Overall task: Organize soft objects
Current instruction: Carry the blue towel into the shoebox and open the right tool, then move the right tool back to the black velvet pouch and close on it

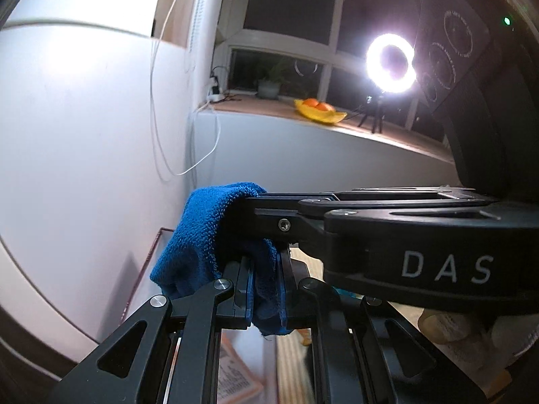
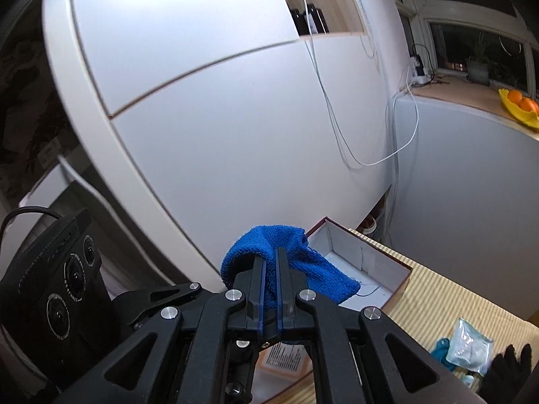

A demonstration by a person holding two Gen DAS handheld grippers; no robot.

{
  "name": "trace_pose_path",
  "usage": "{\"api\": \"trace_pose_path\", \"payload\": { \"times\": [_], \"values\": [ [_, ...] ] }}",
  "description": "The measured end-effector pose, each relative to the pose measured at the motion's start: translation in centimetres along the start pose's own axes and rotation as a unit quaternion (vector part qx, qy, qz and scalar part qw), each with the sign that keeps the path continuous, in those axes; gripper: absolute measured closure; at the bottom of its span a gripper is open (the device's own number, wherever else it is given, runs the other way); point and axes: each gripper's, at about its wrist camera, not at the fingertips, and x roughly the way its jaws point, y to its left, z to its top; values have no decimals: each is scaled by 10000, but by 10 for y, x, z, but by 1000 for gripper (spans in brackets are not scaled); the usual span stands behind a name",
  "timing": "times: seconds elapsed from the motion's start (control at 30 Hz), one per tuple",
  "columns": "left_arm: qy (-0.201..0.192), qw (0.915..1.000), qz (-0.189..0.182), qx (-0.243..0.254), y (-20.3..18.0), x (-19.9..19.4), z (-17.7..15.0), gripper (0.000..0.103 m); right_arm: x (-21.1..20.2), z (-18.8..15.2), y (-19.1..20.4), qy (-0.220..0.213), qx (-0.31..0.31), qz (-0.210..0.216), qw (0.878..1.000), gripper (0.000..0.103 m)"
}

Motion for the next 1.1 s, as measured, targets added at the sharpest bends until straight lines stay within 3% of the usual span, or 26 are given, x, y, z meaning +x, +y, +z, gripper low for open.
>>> {"api": "trace_pose_path", "payload": {
  "times": [0.23,0.3,0.33,0.37,0.43,0.5,0.83,1.1],
  "values": [
    [304,9993,196,32,2,30,-1,94,28,4,-21,107,161,-235,9995,98],
    [412,9988,273,42,3,38,-2,93,31,4,-27,127,260,-323,9991,93],
    [452,9985,308,42,4,44,1,92,31,4,-30,132,308,-391,9987,82],
    [481,9981,369,48,5,45,0,86,30,4,-34,108,358,-467,9982,65],
    [483,9975,522,48,6,44,-3,68,22,3,-40,-41,435,-547,9975,47],
    [453,9964,711,-61,11,41,-5,28,15,1,-45,-118,461,-635,9968,46],
    [345,9962,713,-369,21,14,-8,27,-22,-19,-61,-180,573,-797,9950,41],
    [280,9986,356,-266,-5,-22,-35,27,-79,-73,-71,-225,343,-1136,9927,27]
  ]
}}
